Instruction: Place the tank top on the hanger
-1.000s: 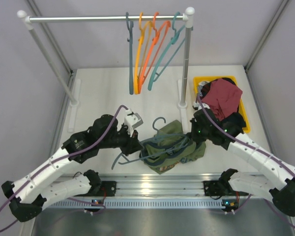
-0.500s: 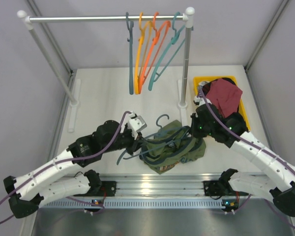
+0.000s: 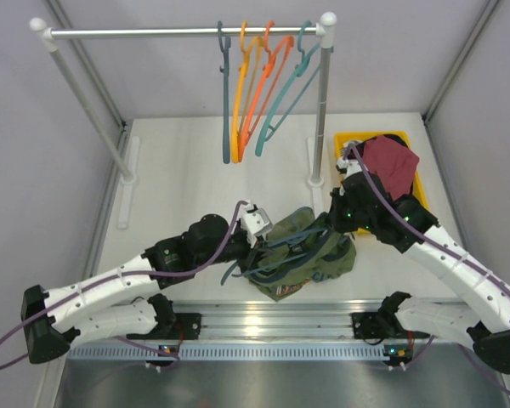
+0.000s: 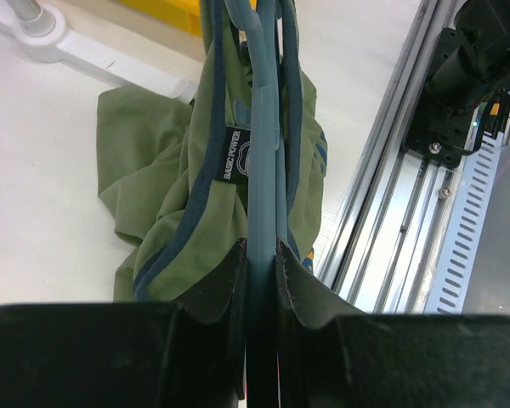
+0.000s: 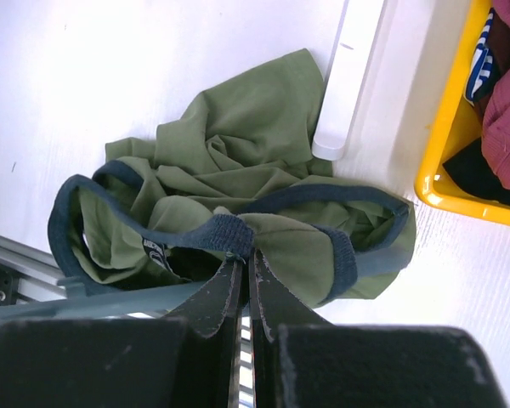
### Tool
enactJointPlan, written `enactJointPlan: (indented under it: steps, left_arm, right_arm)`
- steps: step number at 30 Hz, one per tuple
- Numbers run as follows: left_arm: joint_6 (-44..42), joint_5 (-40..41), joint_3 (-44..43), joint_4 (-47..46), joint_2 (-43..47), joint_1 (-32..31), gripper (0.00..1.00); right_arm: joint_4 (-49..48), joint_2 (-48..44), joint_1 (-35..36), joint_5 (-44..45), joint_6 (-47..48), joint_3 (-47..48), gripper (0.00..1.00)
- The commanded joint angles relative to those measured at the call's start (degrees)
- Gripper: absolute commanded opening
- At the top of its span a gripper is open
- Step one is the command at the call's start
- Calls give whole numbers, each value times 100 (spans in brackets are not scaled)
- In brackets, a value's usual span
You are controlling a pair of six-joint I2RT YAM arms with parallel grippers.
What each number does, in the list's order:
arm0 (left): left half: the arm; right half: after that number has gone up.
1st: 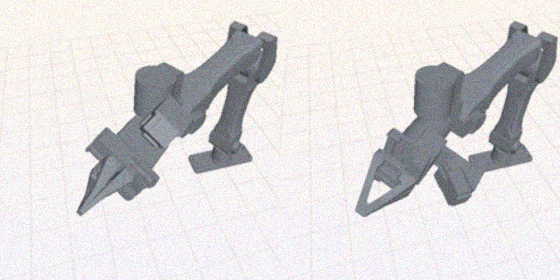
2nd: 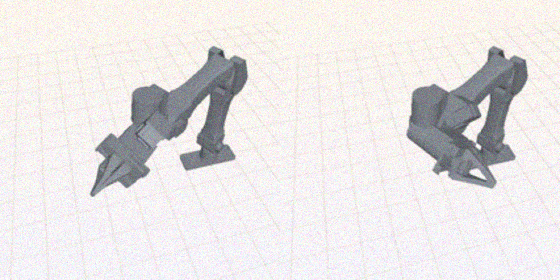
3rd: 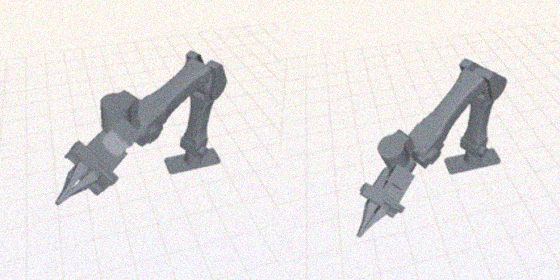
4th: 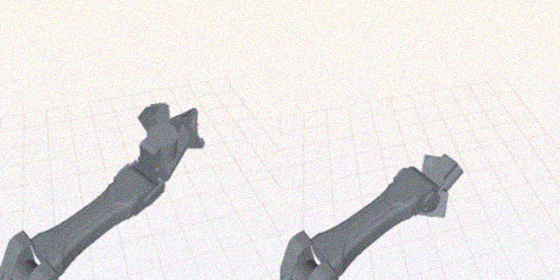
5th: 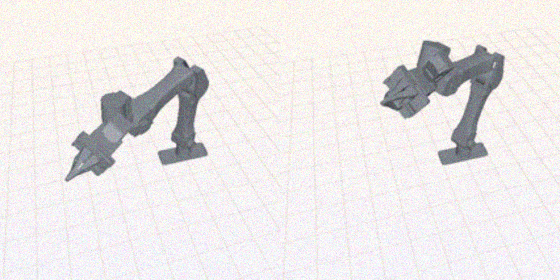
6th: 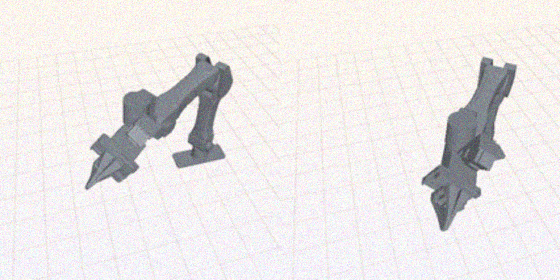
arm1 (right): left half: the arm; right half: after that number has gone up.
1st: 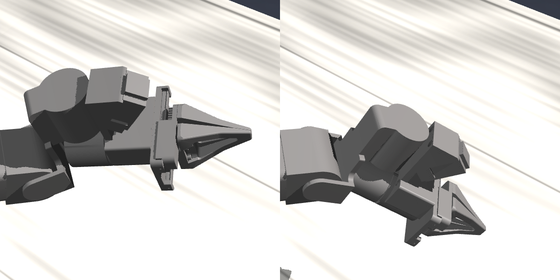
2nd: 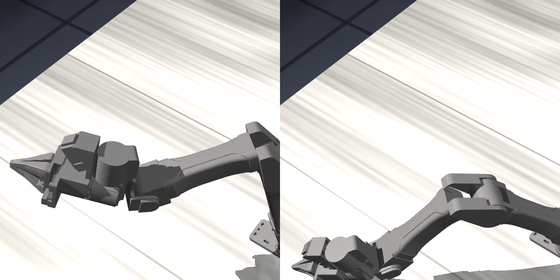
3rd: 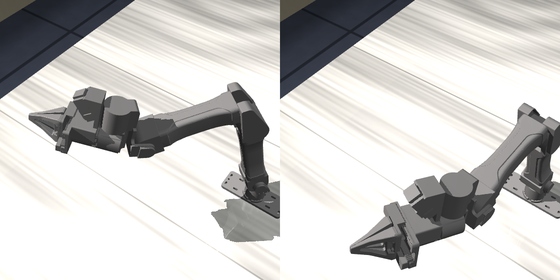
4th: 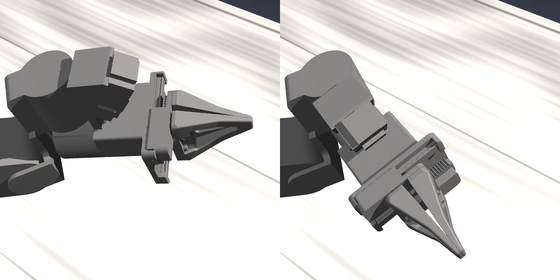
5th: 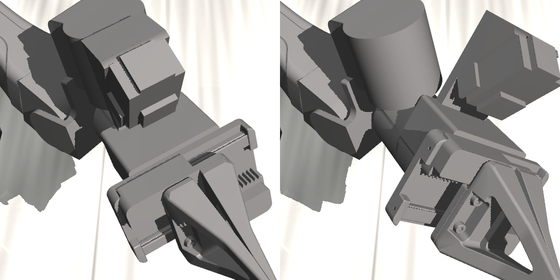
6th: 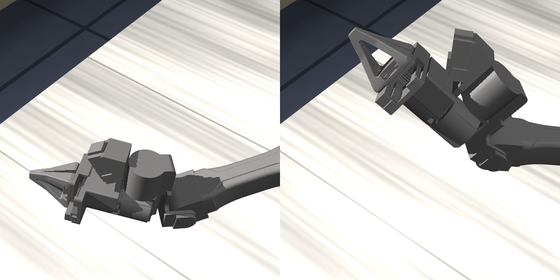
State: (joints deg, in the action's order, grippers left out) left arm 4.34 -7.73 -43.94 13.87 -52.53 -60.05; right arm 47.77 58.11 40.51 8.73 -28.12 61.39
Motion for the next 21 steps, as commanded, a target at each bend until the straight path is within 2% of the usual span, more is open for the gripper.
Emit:
enactJointPlan:
  steps: [1,6,14,17,18,20,21]
  left_arm:
    - [-3,-141,140,-1324,-116,-94,0]
    - [85,-238,351,-2299,-380,-103,0]
    - [225,43,509,-3048,-907,-103,0]
    - [243,140,509,-3118,-978,-94,0]
    - [278,114,510,-3179,-996,-94,0]
    - [295,122,492,-3267,-1057,-103,0]
    - [313,148,492,-3302,-1109,-95,0]
  right_arm:
    - [-22,-89,71,-12,-36,356,0]
    - [-127,-159,80,58,-106,234,0]
    - [-312,-475,80,304,-334,-118,2]
    - [-356,-686,71,392,-361,-223,10]
    - [-347,-730,80,419,-361,-241,16]
    - [-321,-809,80,515,-396,-276,18]
    - [-347,-940,80,620,-422,-337,24]
